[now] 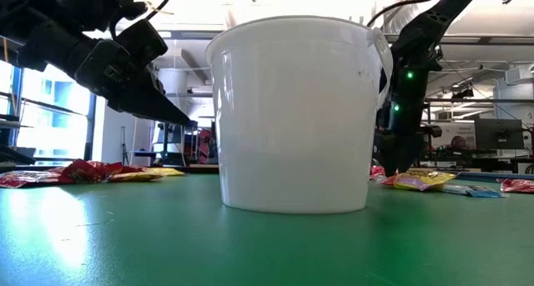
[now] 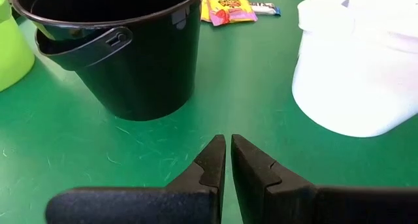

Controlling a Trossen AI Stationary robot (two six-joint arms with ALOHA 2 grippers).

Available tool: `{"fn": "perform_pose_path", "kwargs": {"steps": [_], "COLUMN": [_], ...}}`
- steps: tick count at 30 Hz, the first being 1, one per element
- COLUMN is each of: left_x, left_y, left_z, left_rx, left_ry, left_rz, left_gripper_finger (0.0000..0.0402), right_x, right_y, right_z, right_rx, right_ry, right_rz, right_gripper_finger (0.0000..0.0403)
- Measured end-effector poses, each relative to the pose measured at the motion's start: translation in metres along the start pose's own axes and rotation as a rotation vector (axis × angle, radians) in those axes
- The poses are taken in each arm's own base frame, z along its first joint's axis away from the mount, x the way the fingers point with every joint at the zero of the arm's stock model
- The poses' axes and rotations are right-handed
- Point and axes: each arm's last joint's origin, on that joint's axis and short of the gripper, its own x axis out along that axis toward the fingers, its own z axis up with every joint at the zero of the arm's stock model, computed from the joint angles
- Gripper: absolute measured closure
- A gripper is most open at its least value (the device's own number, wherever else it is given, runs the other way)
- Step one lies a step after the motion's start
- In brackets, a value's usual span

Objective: Sort candy by brand, put in halloween buckets
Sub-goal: Put the white chocolate into the black bucket

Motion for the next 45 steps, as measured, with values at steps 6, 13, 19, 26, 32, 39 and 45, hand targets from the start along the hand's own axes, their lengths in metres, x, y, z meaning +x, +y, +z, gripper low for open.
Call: {"fn": "perform_pose_path", "kwargs": {"steps": [6,13,19,26,32,39,45], "left_x": [0.000,0.000,0.000,0.000,0.000,0.000,0.000], "left_y": [0.000,0.000,0.000,0.000,0.000,0.000,0.000], "left_z": [0.000,-0.001,-0.001,-0.001,-0.001,-0.001,-0.001], "left_rx": [0.000,0.000,0.000,-0.009,-0.017,-0.017,-0.016], "left_ry": [0.002,0.005,0.007,0.007,0.008,0.008,0.008], "left_rz": [0.000,0.001,0.001,0.001,0.001,0.001,0.001], "left_gripper_finger": [0.0385,0.0385,0.0385,0.0385,0.0385,0.0385,0.0385], "right_x": [0.004,0.015,0.015,0.014,0.002,-0.018,-0.037], "right_y": [-0.005,-0.008,-0.007,-0.006,-0.009,-0.007,0.001], "right_z": [0.004,0.010,0.011,0.016,0.016,0.014,0.010], "right_rx": [-0.010,-0.033,-0.059,-0.080,-0.083,-0.107,-0.147], "right_ry": [0.018,0.049,0.031,-0.018,-0.049,-0.108,-0.175], "right_rz": [0.031,0.081,0.095,0.087,0.128,0.168,0.219], "right_gripper_finger": [0.0211,0.0218,0.0290,0.0386,0.0403,0.0402,0.0402]}}
